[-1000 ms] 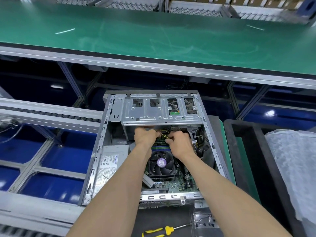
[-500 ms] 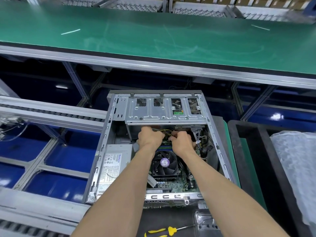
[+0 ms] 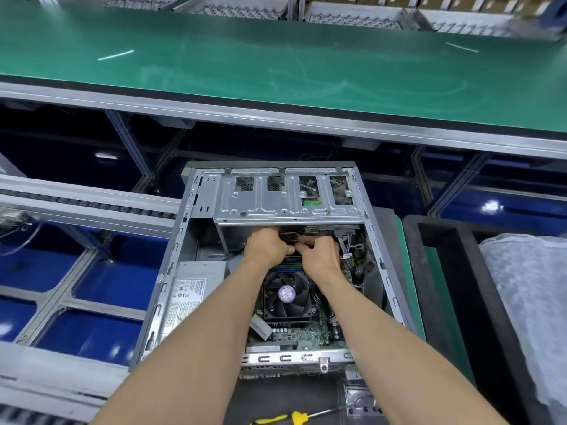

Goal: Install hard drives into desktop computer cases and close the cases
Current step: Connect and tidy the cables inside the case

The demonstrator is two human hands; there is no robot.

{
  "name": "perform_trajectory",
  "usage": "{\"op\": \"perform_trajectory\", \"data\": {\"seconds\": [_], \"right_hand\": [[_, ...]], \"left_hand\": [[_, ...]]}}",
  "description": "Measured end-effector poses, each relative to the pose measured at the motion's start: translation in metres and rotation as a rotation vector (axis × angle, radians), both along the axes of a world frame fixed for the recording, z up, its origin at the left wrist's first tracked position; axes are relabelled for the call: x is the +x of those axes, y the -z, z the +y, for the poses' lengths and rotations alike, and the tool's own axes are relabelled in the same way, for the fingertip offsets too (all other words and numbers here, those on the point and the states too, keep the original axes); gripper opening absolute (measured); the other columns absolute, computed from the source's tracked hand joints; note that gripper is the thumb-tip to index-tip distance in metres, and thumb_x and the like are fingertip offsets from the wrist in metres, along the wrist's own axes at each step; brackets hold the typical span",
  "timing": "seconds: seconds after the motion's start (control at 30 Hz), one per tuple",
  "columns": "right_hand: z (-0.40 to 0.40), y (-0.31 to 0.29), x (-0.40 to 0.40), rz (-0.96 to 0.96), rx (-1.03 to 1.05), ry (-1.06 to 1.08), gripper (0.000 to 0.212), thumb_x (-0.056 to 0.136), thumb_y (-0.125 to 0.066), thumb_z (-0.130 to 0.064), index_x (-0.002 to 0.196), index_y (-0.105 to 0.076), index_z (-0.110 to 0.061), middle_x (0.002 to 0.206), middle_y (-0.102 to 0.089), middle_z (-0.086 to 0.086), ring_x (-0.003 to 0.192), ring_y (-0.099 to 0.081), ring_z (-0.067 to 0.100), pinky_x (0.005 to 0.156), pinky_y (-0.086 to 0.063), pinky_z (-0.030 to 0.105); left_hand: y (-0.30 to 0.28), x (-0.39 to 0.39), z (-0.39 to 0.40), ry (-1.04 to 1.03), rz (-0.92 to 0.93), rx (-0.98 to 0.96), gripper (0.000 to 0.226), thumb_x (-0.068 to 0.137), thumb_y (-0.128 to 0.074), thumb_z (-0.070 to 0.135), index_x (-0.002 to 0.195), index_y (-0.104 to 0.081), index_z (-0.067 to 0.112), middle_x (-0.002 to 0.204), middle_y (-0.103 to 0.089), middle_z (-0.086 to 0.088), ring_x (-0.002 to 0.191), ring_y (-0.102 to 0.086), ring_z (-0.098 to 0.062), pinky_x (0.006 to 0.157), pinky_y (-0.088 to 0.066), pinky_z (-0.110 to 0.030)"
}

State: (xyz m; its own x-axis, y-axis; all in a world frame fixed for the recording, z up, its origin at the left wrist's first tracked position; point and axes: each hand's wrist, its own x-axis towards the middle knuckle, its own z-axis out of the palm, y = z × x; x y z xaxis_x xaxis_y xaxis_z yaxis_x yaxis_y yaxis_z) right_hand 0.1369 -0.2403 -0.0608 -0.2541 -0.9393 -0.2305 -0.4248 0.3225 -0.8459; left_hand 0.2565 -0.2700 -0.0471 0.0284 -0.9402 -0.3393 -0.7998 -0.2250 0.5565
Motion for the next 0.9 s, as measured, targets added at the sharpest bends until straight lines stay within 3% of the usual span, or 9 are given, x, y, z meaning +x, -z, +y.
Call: {"op": "perform_trajectory", "data": {"seconds": [0.1, 0.23, 0.4, 0.53, 0.6, 0.7, 0.8, 0.83, 0.9], "right_hand": [[0.000, 0.001, 0.000, -0.005, -0.023, 0.005, 0.017, 0.094, -0.062, -0.002, 0.104, -0.075, -0.003, 0.095, -0.066, 0.000, 0.092, -0.058, 0.015, 0.084, -0.042, 0.023], [0.003, -0.003, 0.001, -0.004, 0.004, -0.022, 0.030, 0.089, -0.052, 0.008, 0.104, -0.076, -0.003, 0.100, -0.071, 0.009, 0.096, -0.063, 0.024, 0.087, -0.051, 0.030], [0.003, -0.006, -0.001, -0.003, 0.071, -0.045, 0.033, 0.082, -0.047, 0.009, 0.104, -0.071, 0.008, 0.097, -0.072, 0.020, 0.076, -0.053, 0.020, 0.064, -0.041, 0.025], [0.003, -0.009, -0.002, -0.002, 0.096, -0.064, 0.030, 0.083, -0.046, 0.007, 0.094, -0.073, 0.002, 0.076, -0.060, 0.008, 0.066, -0.049, 0.019, 0.052, -0.037, 0.021], [0.003, -0.012, -0.003, 0.001, 0.128, -0.081, 0.028, 0.084, -0.044, 0.006, 0.093, -0.070, 0.001, 0.069, -0.050, 0.005, 0.058, -0.042, 0.017, 0.042, -0.032, 0.019], [0.003, -0.014, -0.006, 0.023, 0.162, -0.100, 0.026, 0.085, -0.042, 0.005, 0.096, -0.065, 0.005, 0.083, -0.060, 0.014, 0.067, -0.052, 0.023, 0.055, -0.043, 0.025], [0.004, -0.013, -0.011, 0.037, 0.196, -0.096, 0.023, 0.089, -0.041, 0.006, 0.073, -0.049, -0.009, 0.077, -0.048, 0.005, 0.062, -0.039, 0.013, 0.049, -0.035, 0.018], [0.004, -0.012, -0.012, 0.020, 0.216, -0.086, 0.021, 0.091, -0.040, 0.005, 0.078, -0.049, -0.009, 0.079, -0.046, 0.002, 0.065, -0.041, 0.012, 0.054, -0.038, 0.018], [0.003, -0.010, -0.013, -0.022, 0.240, -0.093, 0.023, 0.094, -0.039, 0.003, 0.107, -0.057, 0.000, 0.102, -0.059, 0.008, 0.090, -0.057, 0.021, 0.085, -0.049, 0.029]], "left_hand": [[0.004, -0.002, -0.004, 0.005, -0.014, 0.018, 0.052, 0.089, -0.076, 0.033, 0.134, -0.059, 0.011, 0.133, -0.062, -0.014, 0.124, -0.055, -0.035, 0.104, -0.046, -0.037], [0.010, -0.005, -0.006, -0.052, -0.019, -0.011, 0.041, 0.092, -0.070, 0.026, 0.127, -0.062, 0.009, 0.130, -0.063, -0.017, 0.120, -0.057, -0.037, 0.098, -0.049, -0.037], [0.014, -0.007, -0.003, 0.016, -0.088, -0.042, 0.030, 0.090, -0.062, 0.021, 0.117, -0.064, 0.008, 0.119, -0.066, -0.020, 0.108, -0.060, -0.039, 0.084, -0.049, -0.035], [0.015, -0.008, -0.004, 0.089, -0.117, -0.089, 0.037, 0.091, -0.067, 0.035, 0.122, -0.067, 0.015, 0.117, -0.068, -0.017, 0.108, -0.062, -0.039, 0.084, -0.051, -0.036], [0.015, -0.007, -0.005, 0.072, -0.107, -0.108, 0.035, 0.092, -0.069, 0.033, 0.121, -0.068, 0.013, 0.116, -0.068, -0.018, 0.108, -0.062, -0.039, 0.084, -0.051, -0.036], [0.015, -0.008, -0.004, -0.027, -0.070, -0.122, 0.027, 0.090, -0.067, 0.023, 0.110, -0.069, 0.006, 0.111, -0.067, -0.021, 0.102, -0.062, -0.041, 0.082, -0.052, -0.037], [0.013, -0.009, -0.003, -0.150, 0.010, -0.073, 0.015, 0.087, -0.063, 0.016, 0.084, -0.061, 0.002, 0.103, -0.066, -0.022, 0.094, -0.060, -0.040, 0.079, -0.050, -0.034], [0.012, -0.009, -0.003, -0.176, 0.026, -0.050, 0.017, 0.087, -0.061, 0.015, 0.076, -0.057, 0.004, 0.101, -0.066, -0.022, 0.090, -0.059, -0.038, 0.078, -0.049, -0.032], [0.011, -0.010, -0.005, -0.196, 0.051, -0.024, 0.017, 0.087, -0.060, 0.014, 0.073, -0.058, 0.005, 0.101, -0.067, -0.021, 0.088, -0.057, -0.035, 0.078, -0.049, -0.032]]}}
